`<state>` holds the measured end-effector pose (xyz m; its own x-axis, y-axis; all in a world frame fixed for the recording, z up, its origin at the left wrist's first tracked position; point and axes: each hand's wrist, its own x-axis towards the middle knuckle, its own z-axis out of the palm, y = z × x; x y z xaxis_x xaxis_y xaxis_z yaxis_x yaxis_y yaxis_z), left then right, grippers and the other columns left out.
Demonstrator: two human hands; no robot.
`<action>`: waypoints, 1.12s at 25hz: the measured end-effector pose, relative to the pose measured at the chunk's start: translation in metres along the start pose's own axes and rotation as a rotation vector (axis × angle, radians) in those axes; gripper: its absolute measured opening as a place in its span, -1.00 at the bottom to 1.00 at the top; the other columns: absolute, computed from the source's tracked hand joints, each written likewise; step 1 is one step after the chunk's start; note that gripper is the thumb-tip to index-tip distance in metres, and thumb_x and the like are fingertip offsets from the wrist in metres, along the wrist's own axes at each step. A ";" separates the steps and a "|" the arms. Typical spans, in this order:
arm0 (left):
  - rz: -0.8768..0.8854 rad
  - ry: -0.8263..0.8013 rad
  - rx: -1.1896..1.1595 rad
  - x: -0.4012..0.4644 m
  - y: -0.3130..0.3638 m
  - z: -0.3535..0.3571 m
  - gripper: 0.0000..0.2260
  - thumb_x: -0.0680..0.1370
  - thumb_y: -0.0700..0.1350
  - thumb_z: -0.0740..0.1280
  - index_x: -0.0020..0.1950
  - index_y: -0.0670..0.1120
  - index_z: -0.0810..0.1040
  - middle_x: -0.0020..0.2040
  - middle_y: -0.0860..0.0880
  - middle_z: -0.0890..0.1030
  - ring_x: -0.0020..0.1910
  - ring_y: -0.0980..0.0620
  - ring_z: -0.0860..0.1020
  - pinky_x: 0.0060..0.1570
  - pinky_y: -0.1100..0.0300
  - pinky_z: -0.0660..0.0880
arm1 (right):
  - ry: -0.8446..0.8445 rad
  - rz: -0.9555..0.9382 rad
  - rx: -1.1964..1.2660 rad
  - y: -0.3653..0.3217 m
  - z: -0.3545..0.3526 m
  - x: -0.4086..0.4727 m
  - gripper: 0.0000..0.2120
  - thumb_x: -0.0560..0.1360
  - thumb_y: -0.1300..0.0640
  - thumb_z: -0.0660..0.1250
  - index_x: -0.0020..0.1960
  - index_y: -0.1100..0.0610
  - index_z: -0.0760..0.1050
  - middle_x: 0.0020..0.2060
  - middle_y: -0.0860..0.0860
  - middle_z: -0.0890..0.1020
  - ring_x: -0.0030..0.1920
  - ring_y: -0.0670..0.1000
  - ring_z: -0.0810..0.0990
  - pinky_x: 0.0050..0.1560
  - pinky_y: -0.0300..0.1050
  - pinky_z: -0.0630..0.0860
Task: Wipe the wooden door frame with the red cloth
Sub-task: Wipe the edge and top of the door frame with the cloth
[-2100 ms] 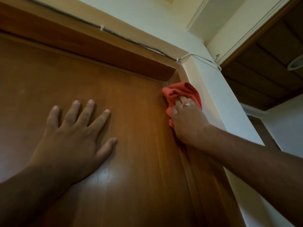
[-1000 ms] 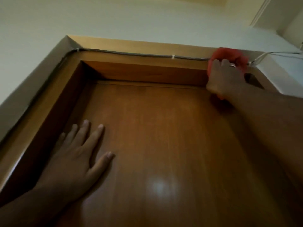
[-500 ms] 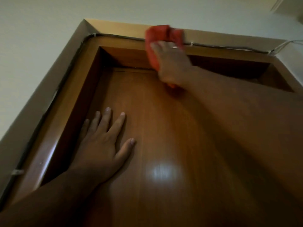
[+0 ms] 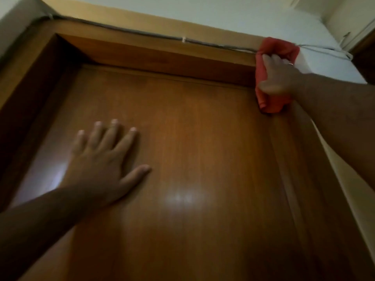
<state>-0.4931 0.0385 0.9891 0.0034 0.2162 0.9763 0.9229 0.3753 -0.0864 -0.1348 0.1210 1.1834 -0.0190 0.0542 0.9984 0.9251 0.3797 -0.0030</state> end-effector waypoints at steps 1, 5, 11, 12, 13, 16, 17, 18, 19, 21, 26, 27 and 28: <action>0.070 0.006 -0.031 -0.001 0.033 0.003 -0.16 0.44 0.52 -0.16 0.64 0.14 -0.01 0.67 -0.15 0.05 0.62 -0.25 0.00 0.53 -0.24 -0.05 | -0.015 -0.027 -0.016 0.015 0.009 0.007 -0.26 0.51 0.15 0.33 0.55 0.26 0.02 0.52 0.32 0.14 0.48 0.37 0.15 0.46 0.23 0.16; 0.207 -0.007 -0.085 -0.009 0.146 0.030 -0.22 0.50 0.45 -0.15 0.64 0.09 -0.05 0.67 -0.17 -0.02 0.64 -0.21 -0.05 0.55 -0.25 -0.10 | -0.069 -0.011 -0.118 0.062 0.043 -0.021 -0.23 0.58 -0.06 0.21 0.58 0.20 -0.12 0.57 0.29 -0.05 0.53 0.37 0.00 0.51 0.21 0.03; 0.148 0.059 -0.135 -0.021 0.172 0.043 -0.21 0.53 0.42 -0.08 0.63 -0.02 0.03 0.64 -0.26 0.05 0.62 -0.30 0.02 0.52 -0.34 -0.02 | -0.097 -0.114 -0.126 0.066 0.064 -0.305 -0.38 0.62 0.13 0.16 0.58 0.21 -0.02 0.56 0.30 0.03 0.54 0.32 0.06 0.49 0.30 0.12; 0.151 0.062 -0.142 -0.021 0.172 0.042 -0.21 0.53 0.41 -0.07 0.63 -0.03 0.04 0.64 -0.28 0.07 0.61 -0.31 0.03 0.51 -0.35 -0.01 | -0.162 -0.130 -0.134 0.062 0.063 -0.353 -0.39 0.62 0.12 0.15 0.59 0.20 -0.02 0.57 0.27 0.01 0.56 0.29 0.03 0.49 0.29 0.14; 0.153 0.064 -0.145 -0.022 0.173 0.042 -0.21 0.53 0.40 -0.07 0.63 -0.05 0.06 0.63 -0.29 0.08 0.61 -0.32 0.04 0.51 -0.36 -0.01 | -0.243 -0.092 -0.089 0.060 0.060 -0.383 -0.36 0.60 0.11 0.13 0.59 0.17 -0.06 0.58 0.22 -0.06 0.58 0.23 -0.06 0.52 0.26 0.09; 0.154 0.048 -0.150 -0.024 0.175 0.038 -0.21 0.53 0.39 -0.07 0.62 -0.08 0.06 0.63 -0.31 0.07 0.60 -0.34 0.04 0.50 -0.39 -0.01 | -0.217 -0.181 -0.122 0.066 0.060 -0.369 -0.39 0.61 0.10 0.13 0.59 0.18 0.00 0.57 0.27 0.01 0.55 0.30 0.02 0.47 0.34 0.17; 0.152 0.038 -0.149 -0.024 0.175 0.036 -0.21 0.54 0.39 -0.09 0.62 -0.08 0.05 0.63 -0.32 0.06 0.60 -0.34 0.03 0.50 -0.39 -0.02 | -0.166 -0.205 -0.131 0.066 0.060 -0.335 -0.41 0.62 0.09 0.13 0.58 0.21 0.04 0.55 0.31 0.09 0.52 0.34 0.12 0.44 0.36 0.21; 0.145 0.032 -0.156 -0.025 0.176 0.035 -0.22 0.54 0.38 -0.10 0.62 -0.08 0.05 0.63 -0.32 0.05 0.61 -0.34 0.02 0.50 -0.39 -0.03 | -0.113 -0.183 -0.123 0.068 0.062 -0.297 -0.40 0.62 0.09 0.15 0.57 0.22 0.03 0.54 0.32 0.11 0.52 0.35 0.14 0.45 0.35 0.20; 0.137 0.025 -0.174 -0.028 0.177 0.034 -0.22 0.54 0.37 -0.10 0.62 -0.08 0.04 0.63 -0.31 0.05 0.61 -0.34 0.01 0.50 -0.39 -0.04 | -0.079 -0.143 -0.123 0.066 0.061 -0.256 -0.37 0.61 0.10 0.17 0.58 0.22 0.00 0.55 0.31 0.09 0.53 0.33 0.11 0.49 0.31 0.14; 0.148 0.003 -0.227 -0.051 0.186 0.034 -0.25 0.55 0.35 -0.06 0.62 -0.07 0.05 0.64 -0.30 0.05 0.61 -0.33 0.01 0.50 -0.38 -0.08 | -0.050 -0.094 -0.116 0.065 0.059 -0.194 -0.32 0.60 0.09 0.19 0.59 0.19 -0.08 0.58 0.26 -0.01 0.55 0.30 0.01 0.51 0.21 0.02; 0.291 -0.089 -0.235 -0.173 0.213 0.058 -0.29 0.58 0.27 0.05 0.63 -0.07 0.04 0.64 -0.28 0.05 0.61 -0.29 0.01 0.49 -0.35 -0.16 | -0.026 -0.127 -0.150 0.075 0.069 -0.245 -0.38 0.61 0.07 0.15 0.58 0.19 0.01 0.57 0.27 0.05 0.54 0.34 0.04 0.50 0.20 0.08; 0.317 -0.105 -0.217 -0.197 0.215 0.063 -0.30 0.59 0.26 0.04 0.64 -0.07 0.03 0.64 -0.27 0.04 0.61 -0.28 0.00 0.50 -0.34 -0.18 | 0.006 -0.135 -0.134 0.075 0.071 -0.292 -0.42 0.61 0.11 0.16 0.57 0.21 0.07 0.56 0.30 0.10 0.53 0.36 0.08 0.48 0.21 0.11; 0.337 -0.117 -0.202 -0.218 0.217 0.069 -0.30 0.59 0.26 0.04 0.64 -0.06 0.02 0.65 -0.26 0.02 0.62 -0.27 -0.01 0.50 -0.33 -0.21 | 0.008 -0.142 -0.129 0.076 0.074 -0.346 -0.44 0.61 0.16 0.17 0.55 0.24 0.10 0.53 0.33 0.13 0.52 0.37 0.12 0.47 0.24 0.13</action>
<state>-0.3202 0.1351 0.7437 0.2853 0.4024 0.8699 0.9347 0.0838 -0.3453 -0.0865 0.1997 0.8332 -0.1500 0.0006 0.9887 0.9543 0.2615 0.1446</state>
